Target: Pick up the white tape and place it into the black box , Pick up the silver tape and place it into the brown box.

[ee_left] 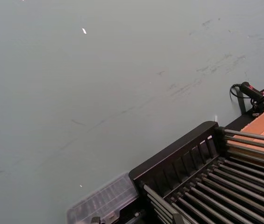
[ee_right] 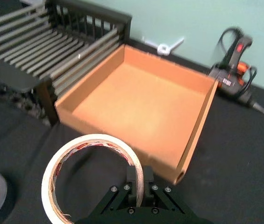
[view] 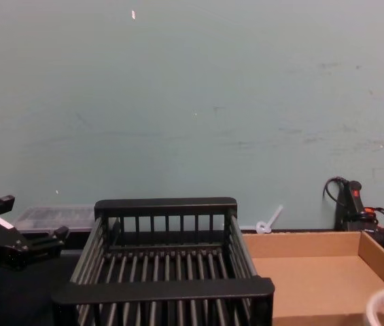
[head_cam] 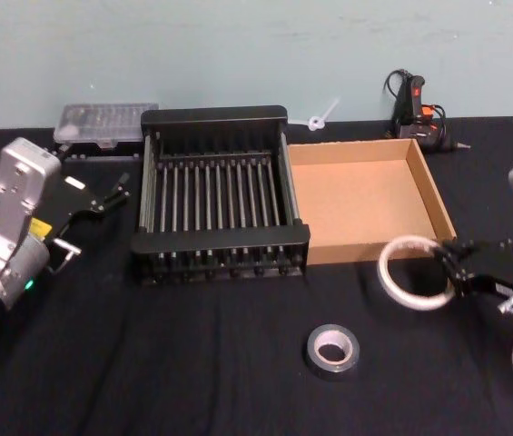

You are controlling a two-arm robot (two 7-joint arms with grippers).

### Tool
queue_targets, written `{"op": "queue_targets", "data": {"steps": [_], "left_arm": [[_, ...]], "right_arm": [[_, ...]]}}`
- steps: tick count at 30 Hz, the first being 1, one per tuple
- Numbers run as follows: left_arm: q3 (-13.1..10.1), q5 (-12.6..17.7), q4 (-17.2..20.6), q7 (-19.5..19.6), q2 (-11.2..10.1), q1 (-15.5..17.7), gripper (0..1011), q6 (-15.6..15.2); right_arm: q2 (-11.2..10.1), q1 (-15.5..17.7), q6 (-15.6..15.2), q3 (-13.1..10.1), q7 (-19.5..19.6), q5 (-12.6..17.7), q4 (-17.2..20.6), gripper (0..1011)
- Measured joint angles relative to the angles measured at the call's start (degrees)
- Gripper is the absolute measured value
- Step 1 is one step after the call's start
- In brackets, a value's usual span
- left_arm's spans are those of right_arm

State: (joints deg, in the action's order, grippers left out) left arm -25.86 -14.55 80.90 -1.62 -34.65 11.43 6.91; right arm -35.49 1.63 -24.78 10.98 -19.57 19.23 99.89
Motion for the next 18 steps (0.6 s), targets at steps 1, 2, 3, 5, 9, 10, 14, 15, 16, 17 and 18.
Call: {"op": "queue_targets", "data": {"steps": [1,2,3,5,9,10,14,15,16,17,18], "left_arm": [[0.0,0.0,0.0,0.0,0.0,0.0,1001,0.0],[0.0,0.0,0.0,0.0,0.0,0.0,1001,0.0],[0.0,0.0,0.0,0.0,0.0,0.0,1001,0.0],[0.0,0.0,0.0,0.0,0.0,0.0,1001,0.0],[0.0,0.0,0.0,0.0,0.0,0.0,1001,0.0],[0.0,0.0,0.0,0.0,0.0,0.0,1001,0.0],[0.0,0.0,0.0,0.0,0.0,0.0,1001,0.0],[0.0,0.0,0.0,0.0,0.0,0.0,1002,0.0],[0.0,0.0,0.0,0.0,0.0,0.0,1001,0.0],[0.0,0.0,0.0,0.0,0.0,0.0,1001,0.0],[0.0,0.0,0.0,0.0,0.0,0.0,1001,0.0]], "right_arm": [[0.31,-0.73,0.09,0.04,0.08,-0.04,-0.03,92],[0.45,-1.07,0.11,0.09,0.11,-0.08,-0.07,92],[0.6,-1.41,0.12,0.16,0.15,-0.14,-0.14,92],[0.9,-2.07,0.12,0.29,0.23,-0.22,-0.29,92],[2.21,-4.54,0.12,0.98,0.56,-0.62,-1.14,92],[2.45,-5.0,0.12,1.11,0.62,-0.73,-1.33,93],[3.69,-7.4,0.32,1.94,0.87,-1.36,-2.27,92],[4.2,-8.53,0.37,2.37,0.88,-1.7,-2.74,93],[4.42,-9.02,0.42,2.59,0.86,-1.84,-2.99,93],[4.66,-9.58,0.48,2.85,0.81,-1.99,-3.3,92],[5.15,-10.68,0.57,3.38,0.63,-2.25,-3.9,93]]}}
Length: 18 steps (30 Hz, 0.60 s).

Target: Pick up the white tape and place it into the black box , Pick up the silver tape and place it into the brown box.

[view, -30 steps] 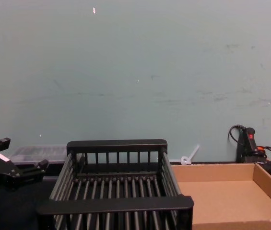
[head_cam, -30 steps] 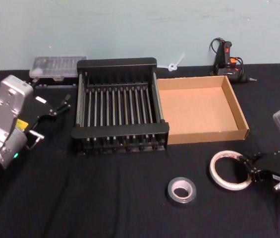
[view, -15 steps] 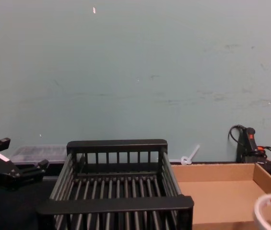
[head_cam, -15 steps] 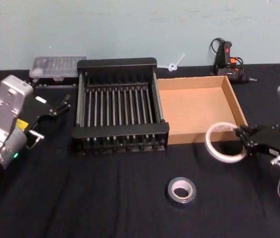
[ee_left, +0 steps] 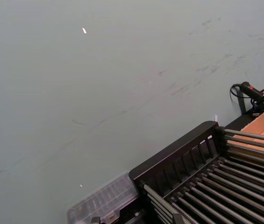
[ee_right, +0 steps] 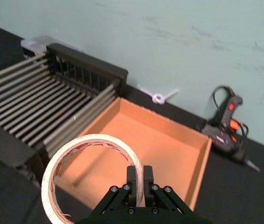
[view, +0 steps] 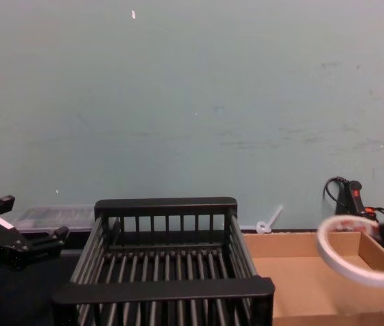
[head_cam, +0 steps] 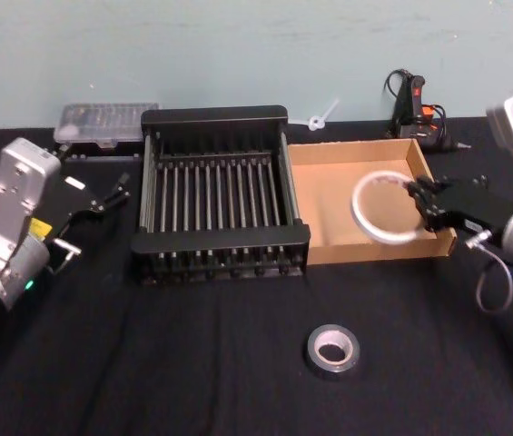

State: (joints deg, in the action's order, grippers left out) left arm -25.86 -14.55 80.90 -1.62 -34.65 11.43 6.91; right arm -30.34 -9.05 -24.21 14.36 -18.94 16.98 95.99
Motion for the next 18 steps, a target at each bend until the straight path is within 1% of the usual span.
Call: {"op": "queue_targets", "data": {"steps": [3,5,6,7,10,13,18], "left_arm": [[0.0,0.0,0.0,0.0,0.0,0.0,1002,0.0],[0.0,0.0,0.0,0.0,0.0,0.0,1001,0.0],[0.0,0.0,0.0,0.0,0.0,0.0,1001,0.0],[0.0,0.0,0.0,0.0,0.0,0.0,1001,0.0],[0.0,0.0,0.0,0.0,0.0,0.0,1001,0.0],[0.0,0.0,0.0,0.0,0.0,0.0,1002,0.0],[0.0,0.0,0.0,0.0,0.0,0.0,1001,0.0]], "right_arm": [[0.68,-1.57,0.15,0.74,-0.31,-0.42,-0.81,92],[1.5,-3.5,0.28,1.81,-0.8,-0.91,-1.85,92],[1.5,-3.5,0.28,1.81,-0.8,-0.91,-1.85,92],[1.94,-4.53,0.38,2.48,-1.1,-1.25,-2.43,92],[2.57,-5.99,0.52,3.49,-1.57,-1.79,-3.25,92],[3.59,-8.19,0.89,5.33,-2.55,-2.62,-4.65,92],[4.96,-10.53,1.57,7.48,-3.71,-3.42,-6.39,92]]}}
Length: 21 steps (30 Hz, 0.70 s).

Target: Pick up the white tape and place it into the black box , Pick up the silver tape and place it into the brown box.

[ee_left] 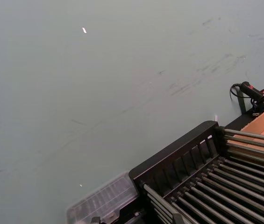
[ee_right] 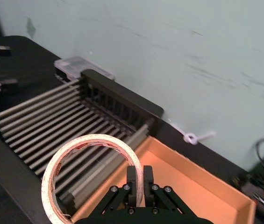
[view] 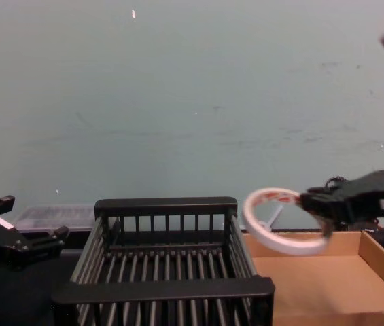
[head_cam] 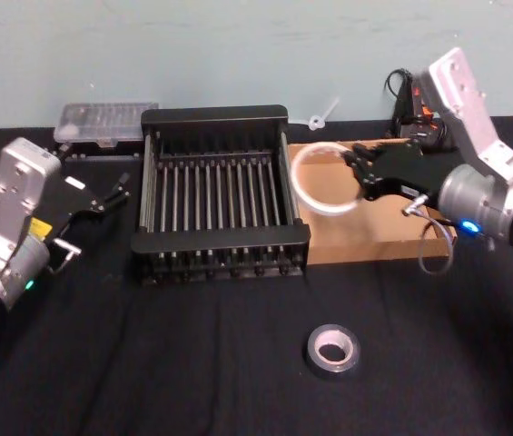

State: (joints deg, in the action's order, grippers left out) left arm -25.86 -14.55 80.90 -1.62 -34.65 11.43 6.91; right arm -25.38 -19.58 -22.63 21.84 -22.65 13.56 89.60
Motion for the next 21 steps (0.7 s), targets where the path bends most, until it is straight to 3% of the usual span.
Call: {"op": "queue_targets", "data": {"steps": [10,21], "left_arm": [[0.0,0.0,0.0,0.0,0.0,0.0,1001,0.0],[0.0,0.0,0.0,0.0,0.0,0.0,1001,0.0]], "right_arm": [[3.3,-4.49,1.58,3.93,-1.81,-1.33,-3.99,92],[6.32,-7.98,2.51,6.55,-2.46,-2.47,-7.83,92]]}}
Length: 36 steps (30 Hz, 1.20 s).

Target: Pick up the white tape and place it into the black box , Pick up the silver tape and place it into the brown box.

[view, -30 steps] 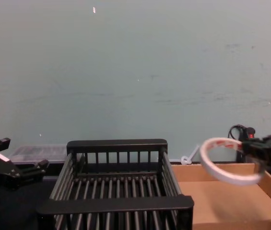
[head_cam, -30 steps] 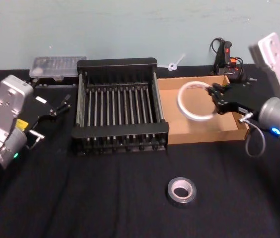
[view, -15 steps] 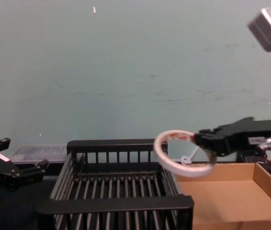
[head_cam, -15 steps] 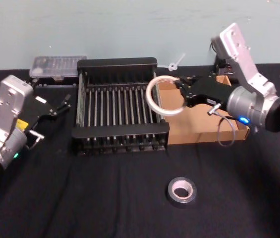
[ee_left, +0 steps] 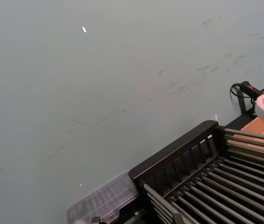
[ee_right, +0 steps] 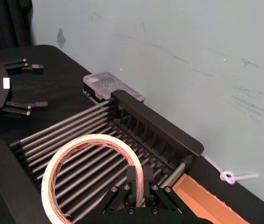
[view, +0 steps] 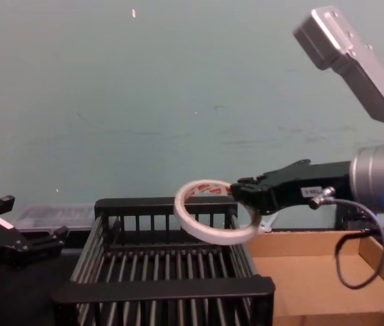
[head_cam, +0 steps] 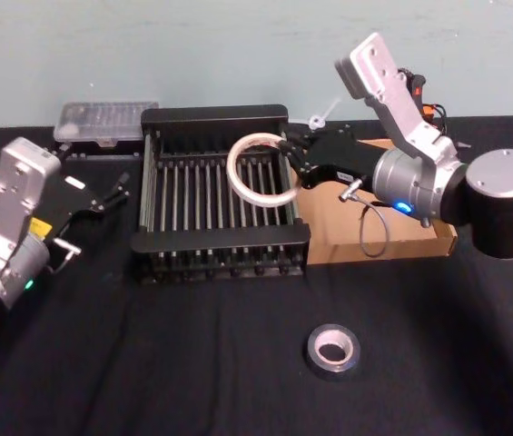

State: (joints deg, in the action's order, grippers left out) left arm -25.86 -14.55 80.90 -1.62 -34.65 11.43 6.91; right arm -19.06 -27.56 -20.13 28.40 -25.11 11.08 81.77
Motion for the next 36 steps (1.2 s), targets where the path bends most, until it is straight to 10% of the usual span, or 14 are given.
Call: {"op": "queue_targets", "data": {"steps": [18,36], "left_arm": [[0.0,0.0,0.0,0.0,0.0,0.0,1001,0.0],[0.0,0.0,0.0,0.0,0.0,0.0,1001,0.0]], "right_arm": [[-0.13,0.14,-0.03,-0.13,0.14,0.01,0.18,106],[-0.23,0.26,-0.17,-0.24,0.15,0.14,0.34,658]]}}
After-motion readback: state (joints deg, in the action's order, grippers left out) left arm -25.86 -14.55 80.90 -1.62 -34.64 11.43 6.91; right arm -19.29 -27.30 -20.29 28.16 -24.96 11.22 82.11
